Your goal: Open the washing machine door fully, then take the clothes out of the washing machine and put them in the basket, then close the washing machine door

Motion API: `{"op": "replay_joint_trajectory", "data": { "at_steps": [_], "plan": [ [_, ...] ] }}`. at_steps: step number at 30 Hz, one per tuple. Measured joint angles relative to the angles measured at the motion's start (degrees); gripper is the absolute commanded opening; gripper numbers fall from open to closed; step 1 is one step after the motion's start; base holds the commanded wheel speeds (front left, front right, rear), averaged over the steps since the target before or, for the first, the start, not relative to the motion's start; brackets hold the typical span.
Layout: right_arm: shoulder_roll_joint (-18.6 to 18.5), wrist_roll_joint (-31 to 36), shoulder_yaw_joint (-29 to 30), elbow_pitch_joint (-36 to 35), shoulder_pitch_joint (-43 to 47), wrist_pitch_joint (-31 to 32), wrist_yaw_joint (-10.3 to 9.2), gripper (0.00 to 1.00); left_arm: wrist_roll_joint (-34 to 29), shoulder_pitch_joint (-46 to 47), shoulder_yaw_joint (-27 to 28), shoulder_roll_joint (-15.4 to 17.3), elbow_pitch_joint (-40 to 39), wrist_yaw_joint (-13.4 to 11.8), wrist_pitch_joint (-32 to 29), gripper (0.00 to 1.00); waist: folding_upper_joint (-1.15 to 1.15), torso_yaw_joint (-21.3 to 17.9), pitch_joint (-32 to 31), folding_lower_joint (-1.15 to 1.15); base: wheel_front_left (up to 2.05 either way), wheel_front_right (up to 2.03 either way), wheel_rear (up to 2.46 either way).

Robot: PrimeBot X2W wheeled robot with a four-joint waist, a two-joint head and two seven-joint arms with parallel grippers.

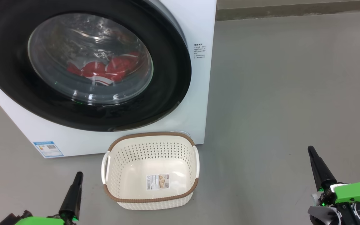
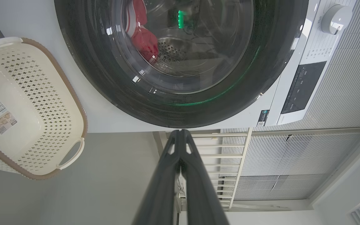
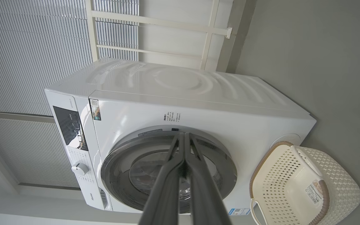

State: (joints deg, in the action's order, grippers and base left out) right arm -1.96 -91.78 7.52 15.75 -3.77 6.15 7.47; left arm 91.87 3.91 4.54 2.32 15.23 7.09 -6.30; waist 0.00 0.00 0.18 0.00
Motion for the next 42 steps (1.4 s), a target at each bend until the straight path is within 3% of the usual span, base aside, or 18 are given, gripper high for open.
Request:
{"op": "replay_joint_trajectory", "data": {
  "at_steps": [7, 8, 14, 24, 42],
  "plan": [
    [0.00, 0.00, 0.00, 0.00, 0.00, 0.00, 0.00, 0.00, 0.00, 0.00, 0.00, 0.00, 0.00, 0.00, 0.00, 0.00, 0.00, 0.00, 0.00, 0.00, 0.00, 0.00, 0.00],
    [0.05, 0.01, -0.02, 0.22, 0.05, -0.02, 0.01, 1.00, -0.01, -0.07, -0.05, -0.01, 0.19, -0.01, 0.01, 1.00, 0.00, 0.00, 0.00, 0.00, 0.00, 0.00, 0.00],
    [1.12, 0.01, -0.67, 3.57, 2.92, -0.11, 0.00, 1.00, -0.04, -2.69, -0.69, -0.99, 3.20, -0.07, 0.10, 1.00, 0.00, 0.00, 0.09, 0.00, 0.00, 0.00, 0.00],
    [0.87, 2.87, -1.25, 3.21, 3.30, -1.72, 0.00, 1.00, -2.02, -2.79, -0.93, -1.03, 2.74, -0.07, 1.46, 1.00, 0.00, 0.09, 0.08, 0.02, 0.00, 0.00, 0.00],
    [0.73, 15.95, -2.43, 2.00, 3.55, -4.78, 0.00, 1.00, -17.17, -3.00, -1.19, -1.00, 0.93, -0.07, 4.97, 1.00, 0.00, 0.29, 0.20, 0.01, 0.00, 0.00, 0.00]
  ]
}}
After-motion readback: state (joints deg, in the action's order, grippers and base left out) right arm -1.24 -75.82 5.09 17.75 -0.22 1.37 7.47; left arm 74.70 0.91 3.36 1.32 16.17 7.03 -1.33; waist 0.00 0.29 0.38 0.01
